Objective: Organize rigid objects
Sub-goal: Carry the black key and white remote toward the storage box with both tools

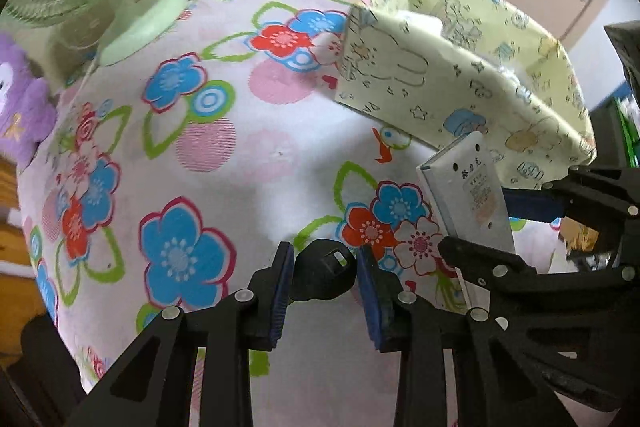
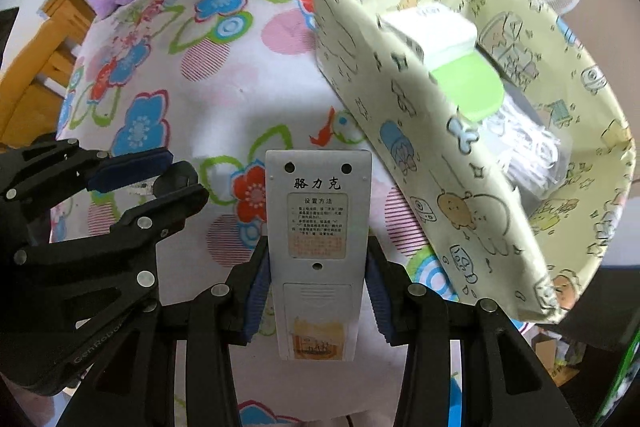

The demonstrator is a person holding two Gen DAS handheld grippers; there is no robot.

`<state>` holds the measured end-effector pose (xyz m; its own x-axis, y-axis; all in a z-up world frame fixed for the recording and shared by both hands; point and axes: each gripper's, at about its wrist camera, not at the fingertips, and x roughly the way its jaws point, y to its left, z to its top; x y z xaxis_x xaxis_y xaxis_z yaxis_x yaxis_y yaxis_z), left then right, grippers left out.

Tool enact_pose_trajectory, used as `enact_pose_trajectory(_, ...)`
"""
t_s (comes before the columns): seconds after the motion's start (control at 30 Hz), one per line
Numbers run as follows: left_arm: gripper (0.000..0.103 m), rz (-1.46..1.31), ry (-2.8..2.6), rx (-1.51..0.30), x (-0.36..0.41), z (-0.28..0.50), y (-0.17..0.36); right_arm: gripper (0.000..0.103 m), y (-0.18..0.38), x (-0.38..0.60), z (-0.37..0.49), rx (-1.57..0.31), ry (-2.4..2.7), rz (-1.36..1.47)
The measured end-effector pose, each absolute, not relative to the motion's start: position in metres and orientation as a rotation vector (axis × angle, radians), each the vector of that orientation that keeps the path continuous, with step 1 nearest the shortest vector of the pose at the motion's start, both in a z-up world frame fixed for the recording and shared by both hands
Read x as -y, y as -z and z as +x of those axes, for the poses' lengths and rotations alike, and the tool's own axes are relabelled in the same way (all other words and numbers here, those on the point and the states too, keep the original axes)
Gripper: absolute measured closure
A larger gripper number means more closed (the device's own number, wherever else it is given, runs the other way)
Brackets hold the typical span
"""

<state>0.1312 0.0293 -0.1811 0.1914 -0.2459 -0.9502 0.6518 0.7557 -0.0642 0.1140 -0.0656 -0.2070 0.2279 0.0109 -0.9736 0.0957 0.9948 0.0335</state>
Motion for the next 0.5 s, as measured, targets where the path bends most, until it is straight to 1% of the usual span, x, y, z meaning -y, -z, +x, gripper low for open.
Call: enact_pose_trajectory(0.5,0.071,0.291,0.507,-1.173,-0.054,0.124,0.140,0.056,0.160,0.043,0.097,-1.282,-0.004,0.032)
